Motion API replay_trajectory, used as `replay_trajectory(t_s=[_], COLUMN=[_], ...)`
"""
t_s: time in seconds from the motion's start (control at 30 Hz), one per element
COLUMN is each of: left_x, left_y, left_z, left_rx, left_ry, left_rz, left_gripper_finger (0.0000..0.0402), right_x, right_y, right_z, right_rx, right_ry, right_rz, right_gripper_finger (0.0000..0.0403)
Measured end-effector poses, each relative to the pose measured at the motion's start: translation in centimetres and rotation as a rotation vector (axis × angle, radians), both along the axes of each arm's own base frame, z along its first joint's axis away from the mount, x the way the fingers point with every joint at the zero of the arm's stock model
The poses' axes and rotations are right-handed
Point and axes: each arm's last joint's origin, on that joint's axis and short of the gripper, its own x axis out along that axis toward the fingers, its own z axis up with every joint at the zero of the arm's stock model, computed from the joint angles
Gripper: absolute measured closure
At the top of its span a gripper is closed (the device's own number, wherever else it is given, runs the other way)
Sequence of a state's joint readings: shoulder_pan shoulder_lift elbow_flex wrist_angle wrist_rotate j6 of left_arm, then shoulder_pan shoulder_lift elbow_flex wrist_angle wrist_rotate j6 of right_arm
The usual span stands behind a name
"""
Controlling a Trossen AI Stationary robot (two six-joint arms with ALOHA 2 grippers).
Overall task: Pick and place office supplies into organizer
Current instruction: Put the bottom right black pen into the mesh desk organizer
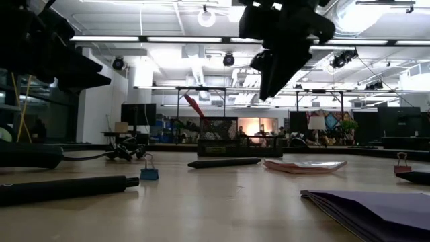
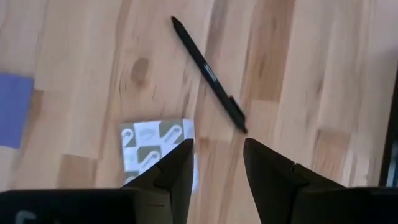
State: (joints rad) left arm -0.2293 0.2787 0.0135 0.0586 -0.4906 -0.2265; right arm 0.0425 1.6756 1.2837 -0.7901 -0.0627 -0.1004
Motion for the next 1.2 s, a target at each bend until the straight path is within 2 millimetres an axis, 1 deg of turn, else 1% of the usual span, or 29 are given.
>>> replay_trajectory(t_s=[0.13, 0.2, 0.3, 0.4, 0.5, 0.6, 0.7, 0.8, 0.87, 1.03, 1.13, 1.2], left_x=[0.0, 0.1, 0.1, 0.1, 0.1, 0.1, 0.1, 0.1, 0.1, 0.0, 0.0, 0.0], left_y=[0.0, 0.0, 0.0, 0.0, 0.0, 0.0, 0.0, 0.0, 0.1, 0.3, 0.3, 0.3], left_z=[-0.1, -0.1, -0.2, -0.2, -0.2, -0.2, -0.2, -0.2, -0.2, -0.1, -0.1, -0.1], left_rx=[-0.015, -0.013, -0.011, -0.011, -0.009, -0.009, -0.009, -0.006, 0.000, -0.008, -0.010, -0.010], left_ry=[0.003, 0.008, 0.015, 0.016, 0.017, 0.017, 0.017, 0.016, 0.013, 0.000, -0.004, -0.005], left_rz=[0.003, 0.003, 0.003, 0.003, 0.003, 0.003, 0.003, 0.015, 0.044, 0.113, 0.136, 0.136], left_gripper_finger=[0.0169, 0.0169, 0.0169, 0.0169, 0.0169, 0.0169, 0.0169, 0.0169, 0.0169, 0.0169, 0.0169, 0.0169], right_x=[-0.5, -0.7, -1.0, -1.4, -2.2, -2.9, -4.0, -5.8, -7.0, -9.6, -10.8, -11.5], right_y=[0.4, 0.9, 1.5, 1.9, 2.8, 4.7, 7.0, 9.4, 11.0, 14.6, 16.7, 17.7], right_z=[0.2, 0.1, -0.6, -1.4, -2.1, -2.0, -0.8, 0.5, 0.9, 0.4, -0.2, -0.5], right_rx=[0.058, 0.051, -0.009, 0.000, 0.008, 0.025, 0.017, -0.041, -0.076, -0.113, -0.126, -0.140], right_ry=[0.070, 0.085, 0.099, 0.125, 0.148, 0.093, -0.020, -0.103, -0.141, -0.207, -0.272, -0.320], right_rz=[-0.102, -0.096, -0.086, -0.118, -0.141, -0.153, -0.173, -0.224, -0.277, -0.417, -0.453, -0.471], right_gripper_finger=[0.0270, 0.0270, 0.0270, 0.0270, 0.0270, 0.0270, 0.0270, 0.0270, 0.0270, 0.0269, 0.0269, 0.0269])
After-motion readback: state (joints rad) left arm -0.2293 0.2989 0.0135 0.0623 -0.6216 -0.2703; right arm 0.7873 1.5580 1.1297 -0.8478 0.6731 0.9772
